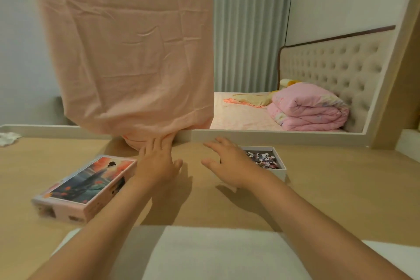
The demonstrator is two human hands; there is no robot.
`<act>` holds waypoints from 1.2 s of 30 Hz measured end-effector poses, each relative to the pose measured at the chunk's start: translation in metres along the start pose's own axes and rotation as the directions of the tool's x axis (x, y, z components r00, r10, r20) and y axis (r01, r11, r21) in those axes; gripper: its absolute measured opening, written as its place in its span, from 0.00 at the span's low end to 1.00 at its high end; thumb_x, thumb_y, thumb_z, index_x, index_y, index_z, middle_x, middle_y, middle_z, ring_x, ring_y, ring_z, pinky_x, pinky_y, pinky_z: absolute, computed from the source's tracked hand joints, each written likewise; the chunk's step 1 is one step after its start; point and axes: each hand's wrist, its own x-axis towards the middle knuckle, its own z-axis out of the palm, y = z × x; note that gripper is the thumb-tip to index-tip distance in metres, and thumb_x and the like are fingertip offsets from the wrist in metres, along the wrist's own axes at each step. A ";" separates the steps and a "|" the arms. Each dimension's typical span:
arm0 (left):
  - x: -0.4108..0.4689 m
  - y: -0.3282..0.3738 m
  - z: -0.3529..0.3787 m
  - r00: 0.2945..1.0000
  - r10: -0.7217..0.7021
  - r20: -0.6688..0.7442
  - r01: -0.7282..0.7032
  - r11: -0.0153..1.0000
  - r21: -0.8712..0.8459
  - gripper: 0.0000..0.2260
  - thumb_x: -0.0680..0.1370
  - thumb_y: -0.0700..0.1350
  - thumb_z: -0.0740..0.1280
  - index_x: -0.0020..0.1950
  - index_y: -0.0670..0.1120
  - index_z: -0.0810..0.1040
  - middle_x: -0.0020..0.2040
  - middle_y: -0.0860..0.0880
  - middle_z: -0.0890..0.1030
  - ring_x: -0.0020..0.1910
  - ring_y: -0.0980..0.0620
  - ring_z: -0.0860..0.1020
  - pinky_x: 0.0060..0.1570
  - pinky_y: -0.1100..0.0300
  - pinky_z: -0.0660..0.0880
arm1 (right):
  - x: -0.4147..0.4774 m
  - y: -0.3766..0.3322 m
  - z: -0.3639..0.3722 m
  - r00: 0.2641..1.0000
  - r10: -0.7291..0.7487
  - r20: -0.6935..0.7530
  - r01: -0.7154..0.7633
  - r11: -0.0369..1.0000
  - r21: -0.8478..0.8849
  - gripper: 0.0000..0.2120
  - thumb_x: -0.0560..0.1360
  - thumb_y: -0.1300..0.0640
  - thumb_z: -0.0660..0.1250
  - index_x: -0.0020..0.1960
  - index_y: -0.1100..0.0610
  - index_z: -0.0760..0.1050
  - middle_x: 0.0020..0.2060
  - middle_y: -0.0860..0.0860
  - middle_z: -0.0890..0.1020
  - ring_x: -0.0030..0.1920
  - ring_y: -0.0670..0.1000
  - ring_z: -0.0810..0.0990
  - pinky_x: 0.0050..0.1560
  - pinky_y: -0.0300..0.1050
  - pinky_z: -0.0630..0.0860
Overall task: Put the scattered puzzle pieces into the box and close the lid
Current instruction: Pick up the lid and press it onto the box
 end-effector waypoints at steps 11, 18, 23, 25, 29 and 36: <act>-0.020 -0.062 0.010 0.977 -0.213 0.030 0.199 0.946 0.256 0.21 0.78 0.55 0.57 0.65 0.44 0.71 0.65 0.43 0.74 0.63 0.40 0.72 0.61 0.49 0.67 | 0.025 -0.040 0.074 0.987 0.000 0.163 -0.028 0.986 0.165 0.31 0.79 0.46 0.65 0.79 0.50 0.60 0.78 0.53 0.58 0.77 0.53 0.59 0.77 0.49 0.57; -0.011 -0.031 0.011 0.940 0.338 0.043 -0.325 0.927 -0.186 0.20 0.78 0.57 0.61 0.68 0.52 0.75 0.69 0.51 0.74 0.67 0.49 0.71 0.69 0.49 0.65 | 0.021 -0.021 0.081 0.997 0.048 0.060 -0.062 0.963 0.261 0.36 0.77 0.51 0.66 0.80 0.50 0.54 0.78 0.51 0.58 0.76 0.51 0.62 0.75 0.51 0.61; -0.015 -0.030 0.001 0.925 0.379 -0.026 -0.373 0.894 -0.247 0.25 0.71 0.60 0.66 0.67 0.57 0.76 0.66 0.54 0.76 0.65 0.50 0.73 0.63 0.49 0.69 | 0.016 -0.013 0.084 0.998 0.025 0.055 -0.038 0.969 0.245 0.33 0.77 0.50 0.65 0.80 0.46 0.57 0.77 0.50 0.62 0.75 0.51 0.64 0.74 0.48 0.63; -0.018 -0.042 0.000 0.969 0.246 -0.012 -0.244 0.956 -0.161 0.31 0.69 0.62 0.68 0.72 0.58 0.69 0.69 0.54 0.72 0.68 0.48 0.69 0.65 0.48 0.66 | 0.015 -0.013 0.083 0.998 0.036 0.046 -0.046 0.974 0.223 0.32 0.78 0.48 0.66 0.79 0.45 0.59 0.76 0.49 0.66 0.73 0.50 0.67 0.72 0.48 0.66; -0.023 -0.060 -0.001 0.984 -0.138 0.116 0.142 0.990 -0.023 0.49 0.61 0.75 0.67 0.76 0.56 0.58 0.74 0.48 0.64 0.69 0.42 0.68 0.65 0.46 0.66 | 0.016 -0.019 0.083 0.999 0.035 0.003 -0.034 0.980 0.197 0.31 0.78 0.49 0.67 0.78 0.49 0.61 0.74 0.50 0.70 0.71 0.51 0.70 0.70 0.47 0.67; -0.018 -0.048 -0.006 0.991 -0.129 0.032 0.131 0.905 -0.404 0.47 0.60 0.71 0.71 0.75 0.54 0.63 0.69 0.50 0.71 0.61 0.48 0.76 0.56 0.49 0.77 | 0.014 -0.026 0.053 0.987 0.031 -0.158 0.002 0.980 0.201 0.27 0.81 0.51 0.64 0.78 0.48 0.62 0.72 0.49 0.71 0.70 0.51 0.70 0.69 0.47 0.67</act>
